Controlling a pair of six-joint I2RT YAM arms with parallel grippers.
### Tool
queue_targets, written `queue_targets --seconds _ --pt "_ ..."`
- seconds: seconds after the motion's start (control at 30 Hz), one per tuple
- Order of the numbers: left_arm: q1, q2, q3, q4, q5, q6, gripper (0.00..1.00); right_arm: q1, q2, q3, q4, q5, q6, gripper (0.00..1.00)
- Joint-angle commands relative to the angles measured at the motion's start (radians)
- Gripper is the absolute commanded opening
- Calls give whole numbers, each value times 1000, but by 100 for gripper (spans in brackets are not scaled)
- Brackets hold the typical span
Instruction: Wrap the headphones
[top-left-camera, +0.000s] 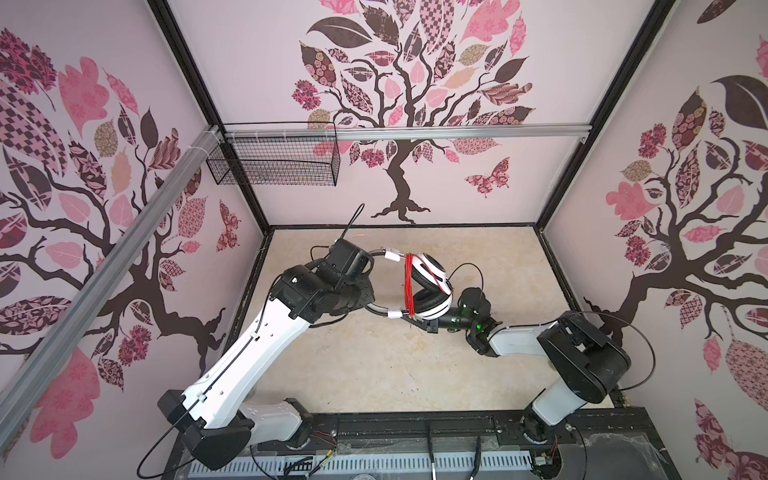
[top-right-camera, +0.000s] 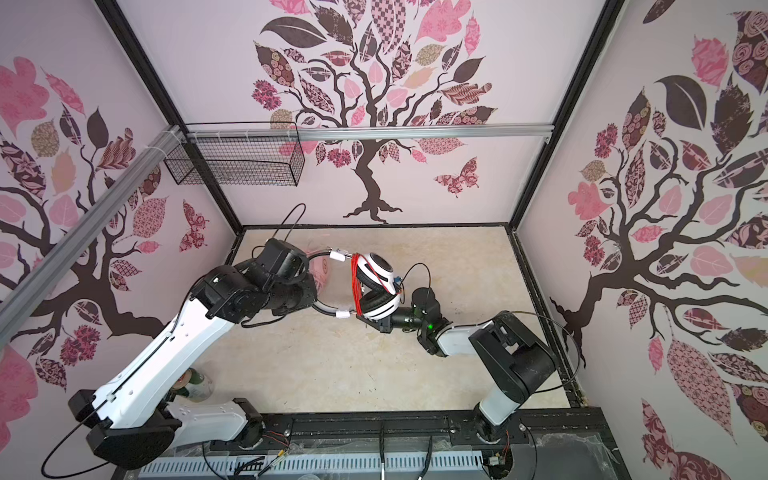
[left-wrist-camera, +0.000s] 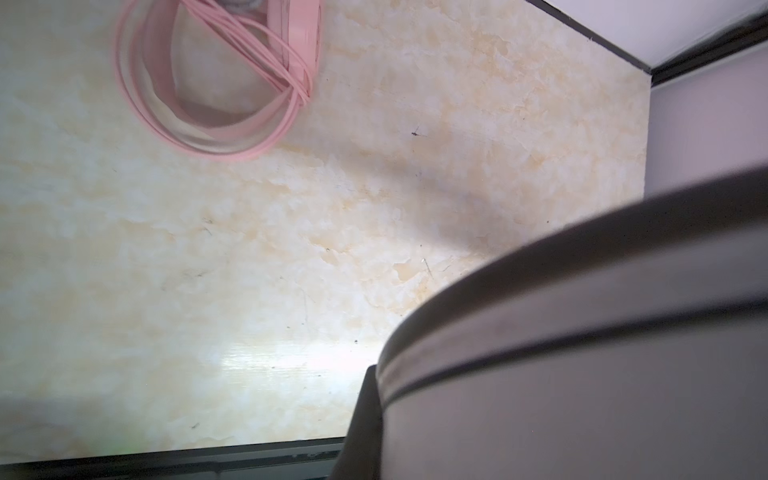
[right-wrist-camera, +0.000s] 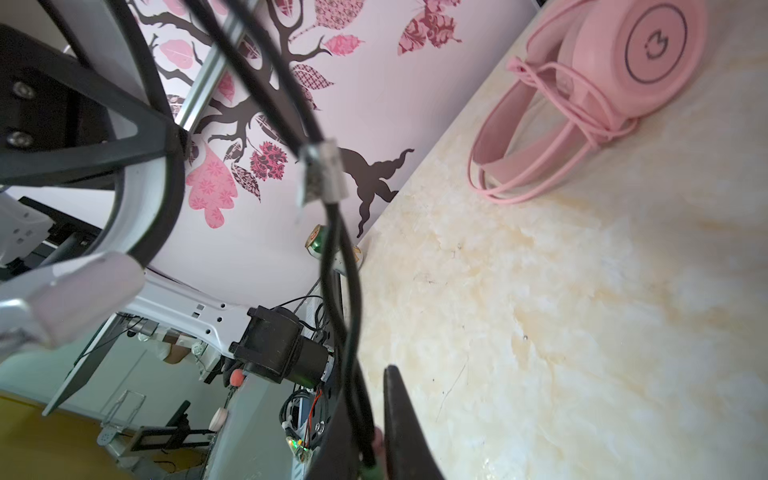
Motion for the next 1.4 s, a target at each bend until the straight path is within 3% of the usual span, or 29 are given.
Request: queue_targets --seconds 0.0,0.23,0.43,0.77,1.1,1.37 --pt "2 -40 -87 214 38 -214 0 18 -75 -21 -87 102 73 0" --pt "2 -99 -216 268 -145 -343 0 27 -164 -92 -195 206 148 0" --pt "3 -96 -248 279 -226 -346 0 28 -173 -113 -204 165 171 0" --pt "3 -35 -293 361 -240 -357 0 72 -181 -47 -424 131 43 0" --pt "3 42 -347 357 -261 -391 0 97 -266 -4 -654 238 -74 0" --pt "4 70 -431 401 -231 -467 0 98 -300 -19 -722 366 -64 0"
